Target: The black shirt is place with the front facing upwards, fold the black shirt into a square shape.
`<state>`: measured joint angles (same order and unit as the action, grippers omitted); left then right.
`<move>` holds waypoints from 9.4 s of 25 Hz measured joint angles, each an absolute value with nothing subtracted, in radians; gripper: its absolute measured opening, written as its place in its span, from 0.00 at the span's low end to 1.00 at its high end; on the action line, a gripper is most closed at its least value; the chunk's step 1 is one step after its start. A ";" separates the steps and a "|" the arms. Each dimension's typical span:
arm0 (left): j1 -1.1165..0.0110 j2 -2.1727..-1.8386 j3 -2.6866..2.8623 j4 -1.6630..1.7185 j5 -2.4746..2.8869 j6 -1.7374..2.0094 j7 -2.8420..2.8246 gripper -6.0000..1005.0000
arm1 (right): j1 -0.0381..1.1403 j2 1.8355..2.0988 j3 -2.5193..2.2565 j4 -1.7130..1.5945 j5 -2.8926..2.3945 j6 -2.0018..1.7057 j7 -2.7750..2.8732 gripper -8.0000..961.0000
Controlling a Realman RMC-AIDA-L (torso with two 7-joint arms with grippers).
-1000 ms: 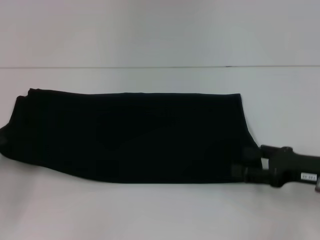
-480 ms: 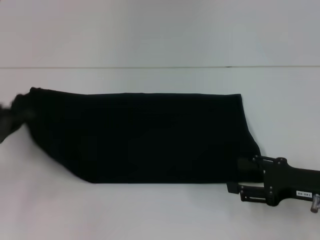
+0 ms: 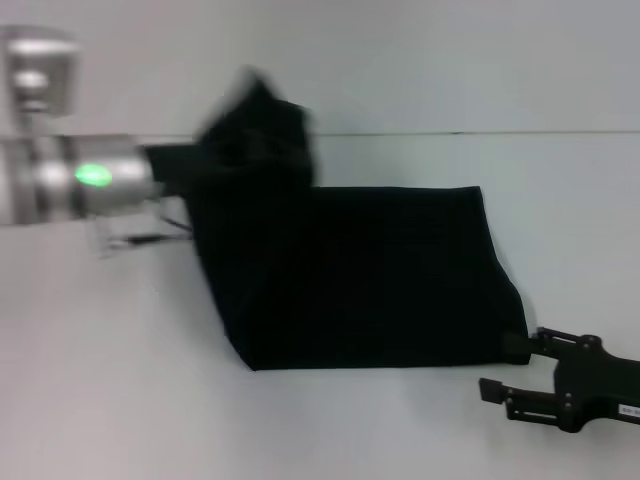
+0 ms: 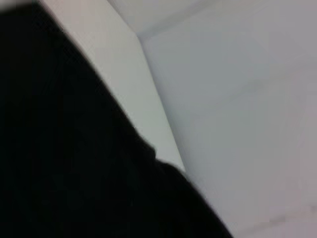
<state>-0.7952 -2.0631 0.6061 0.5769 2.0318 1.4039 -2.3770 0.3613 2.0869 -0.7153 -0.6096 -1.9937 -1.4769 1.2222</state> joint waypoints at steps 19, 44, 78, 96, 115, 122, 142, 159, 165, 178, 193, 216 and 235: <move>-0.847 -2.169 0.757 0.304 1.830 1.291 -2.158 0.02 | 0.449 2.097 -0.597 -0.398 -1.816 -1.312 1.079 0.85; -0.853 -2.174 0.758 0.322 1.825 1.388 -2.099 0.02 | 0.713 2.103 -0.591 -0.216 -1.629 -0.992 1.062 0.85; -0.980 -2.177 0.701 -0.046 1.709 1.110 -1.908 0.03 | 0.550 2.092 -0.495 -0.297 -1.572 -0.926 1.045 0.85; -1.020 -2.177 0.598 -0.181 1.722 1.186 -1.726 0.22 | 0.450 2.091 -0.366 -0.296 -1.572 -0.977 1.040 0.85; -0.626 -2.125 0.750 0.382 1.815 1.557 -1.822 0.90 | 0.537 1.971 -0.624 -0.524 -1.934 -1.267 1.951 0.85; -0.513 -2.009 0.776 0.445 1.822 1.654 -1.676 0.90 | 0.731 1.890 -0.707 -0.549 -2.241 -1.320 2.410 0.85; -0.449 -2.015 0.762 0.517 1.822 1.684 -1.611 0.90 | 0.868 1.929 -0.714 -0.534 -2.517 -1.298 2.587 0.84; -0.448 -2.018 0.762 0.516 1.816 1.684 -1.613 0.90 | 0.896 1.959 -0.761 -0.505 -2.516 -1.233 2.571 0.84; -0.448 -2.017 0.762 0.515 1.816 1.685 -1.616 0.90 | 0.899 1.965 -0.806 -0.504 -2.518 -1.209 2.578 0.84; -0.450 -2.018 0.762 0.516 1.812 1.690 -1.617 0.90 | 0.902 1.968 -0.811 -0.509 -2.519 -1.201 2.562 0.84; -0.451 -2.020 0.762 0.515 1.811 1.692 -1.618 0.90 | 0.902 1.978 -0.826 -0.514 -2.457 -1.211 2.549 0.83; -0.445 -2.020 0.741 0.515 1.813 1.707 -1.618 0.90 | 0.890 1.974 -0.912 -0.525 -2.493 -1.182 2.532 0.62; -0.440 -2.020 0.738 0.514 1.811 1.716 -1.618 0.90 | 0.894 1.974 -0.920 -0.551 -2.489 -1.205 2.539 0.07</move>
<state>-0.4400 -2.0201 0.7378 0.5138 1.8115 1.7157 -1.6183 0.8936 1.9739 -0.9200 -0.5510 -2.4889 -1.2050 2.5395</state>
